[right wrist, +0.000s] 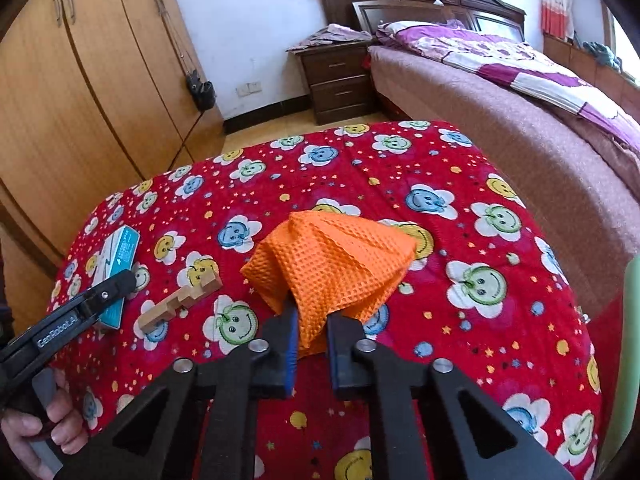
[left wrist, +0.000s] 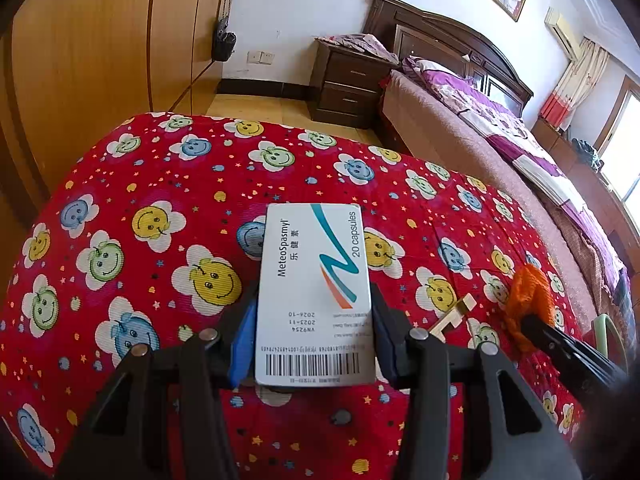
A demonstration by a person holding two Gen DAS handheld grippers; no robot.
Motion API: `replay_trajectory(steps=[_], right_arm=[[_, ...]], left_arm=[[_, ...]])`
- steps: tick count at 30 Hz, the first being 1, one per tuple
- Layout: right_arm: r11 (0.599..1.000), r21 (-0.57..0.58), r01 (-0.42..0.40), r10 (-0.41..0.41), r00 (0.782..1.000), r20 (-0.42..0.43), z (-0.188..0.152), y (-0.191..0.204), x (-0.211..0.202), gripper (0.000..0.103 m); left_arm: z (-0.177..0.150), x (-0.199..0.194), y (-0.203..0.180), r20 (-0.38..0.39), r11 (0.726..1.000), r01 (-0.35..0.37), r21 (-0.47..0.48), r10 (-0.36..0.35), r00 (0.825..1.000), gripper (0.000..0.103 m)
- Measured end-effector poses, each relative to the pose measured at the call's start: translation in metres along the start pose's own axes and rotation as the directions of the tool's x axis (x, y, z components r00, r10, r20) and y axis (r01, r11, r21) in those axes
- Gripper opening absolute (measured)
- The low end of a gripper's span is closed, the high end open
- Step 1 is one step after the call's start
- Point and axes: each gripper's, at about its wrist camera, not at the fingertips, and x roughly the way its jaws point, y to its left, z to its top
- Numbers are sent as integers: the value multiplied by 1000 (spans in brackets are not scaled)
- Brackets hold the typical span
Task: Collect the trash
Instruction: 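Grasp the orange mesh bag with the right tool while the left tool holds the medicine box, then carry the medicine box and orange mesh bag over the red bin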
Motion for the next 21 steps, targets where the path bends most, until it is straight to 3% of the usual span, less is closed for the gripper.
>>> replay_trajectory(steps=[21], right_arm=[[994, 89, -56, 44, 990, 135, -34, -19, -90, 7]], left_arm=[[2, -3, 7, 7, 1000, 17, -26, -17, 1000, 50]])
